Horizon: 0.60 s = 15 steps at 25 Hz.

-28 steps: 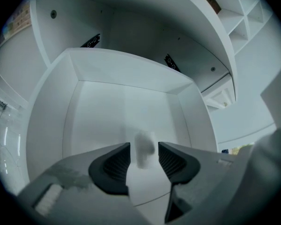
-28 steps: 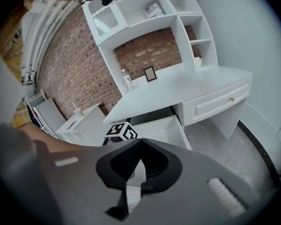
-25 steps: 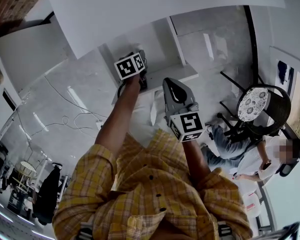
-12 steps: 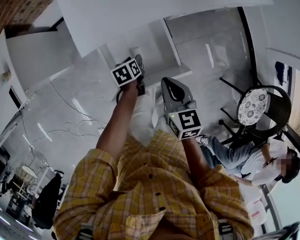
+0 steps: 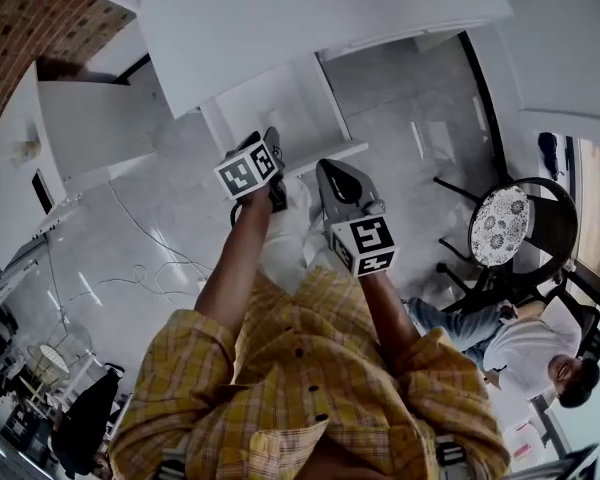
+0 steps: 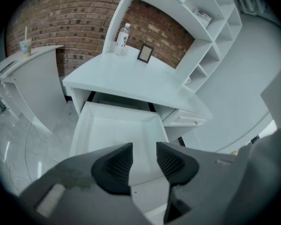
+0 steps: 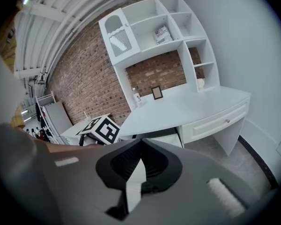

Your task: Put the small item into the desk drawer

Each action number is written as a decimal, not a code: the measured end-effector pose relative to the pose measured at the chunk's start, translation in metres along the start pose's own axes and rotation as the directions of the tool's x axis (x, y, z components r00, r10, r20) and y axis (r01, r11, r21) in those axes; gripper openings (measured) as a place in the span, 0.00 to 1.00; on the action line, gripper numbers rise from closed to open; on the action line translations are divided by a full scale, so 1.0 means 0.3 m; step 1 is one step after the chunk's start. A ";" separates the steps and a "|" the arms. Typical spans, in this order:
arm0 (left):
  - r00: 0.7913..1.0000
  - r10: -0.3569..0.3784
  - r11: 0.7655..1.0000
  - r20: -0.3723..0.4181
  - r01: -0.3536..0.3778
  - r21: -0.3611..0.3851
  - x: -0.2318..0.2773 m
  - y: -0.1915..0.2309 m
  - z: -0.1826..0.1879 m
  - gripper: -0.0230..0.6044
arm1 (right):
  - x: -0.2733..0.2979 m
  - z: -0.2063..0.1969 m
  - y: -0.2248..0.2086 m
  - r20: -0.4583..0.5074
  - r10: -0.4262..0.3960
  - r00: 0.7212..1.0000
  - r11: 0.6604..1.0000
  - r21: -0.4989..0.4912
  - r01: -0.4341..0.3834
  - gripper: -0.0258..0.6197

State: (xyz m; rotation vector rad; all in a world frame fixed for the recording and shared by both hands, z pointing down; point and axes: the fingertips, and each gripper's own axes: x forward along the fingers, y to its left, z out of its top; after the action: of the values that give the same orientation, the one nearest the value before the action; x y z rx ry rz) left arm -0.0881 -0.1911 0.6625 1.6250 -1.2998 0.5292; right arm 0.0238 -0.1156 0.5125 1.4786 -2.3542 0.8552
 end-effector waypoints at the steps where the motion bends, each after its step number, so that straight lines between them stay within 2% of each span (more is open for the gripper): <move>1: 1.000 -0.004 1.000 0.016 0.004 0.007 -0.027 -0.010 0.005 0.31 | -0.012 0.005 0.007 0.004 0.003 1.000 1.000 -0.004 -0.003 0.04; 8: 0.990 -0.037 0.999 0.135 0.032 0.038 -0.213 -0.091 0.013 0.26 | -0.101 0.050 0.039 0.071 0.034 0.997 0.998 -0.050 -0.031 0.04; 12: 0.976 -0.056 0.996 0.211 0.041 0.076 -0.314 -0.168 0.023 0.19 | -0.158 0.089 0.034 0.097 0.051 0.994 0.997 -0.070 -0.045 0.04; 15: 0.962 -0.068 0.994 0.266 0.042 0.101 -0.395 -0.209 0.026 0.10 | -0.204 0.127 0.044 0.112 0.052 0.992 0.995 -0.086 -0.042 0.04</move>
State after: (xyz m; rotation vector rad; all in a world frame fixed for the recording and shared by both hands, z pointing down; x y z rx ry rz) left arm -0.0728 -0.1400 0.5393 1.8552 -1.4399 0.3483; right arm 0.0447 -0.0883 0.4478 1.4808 -2.4837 0.6911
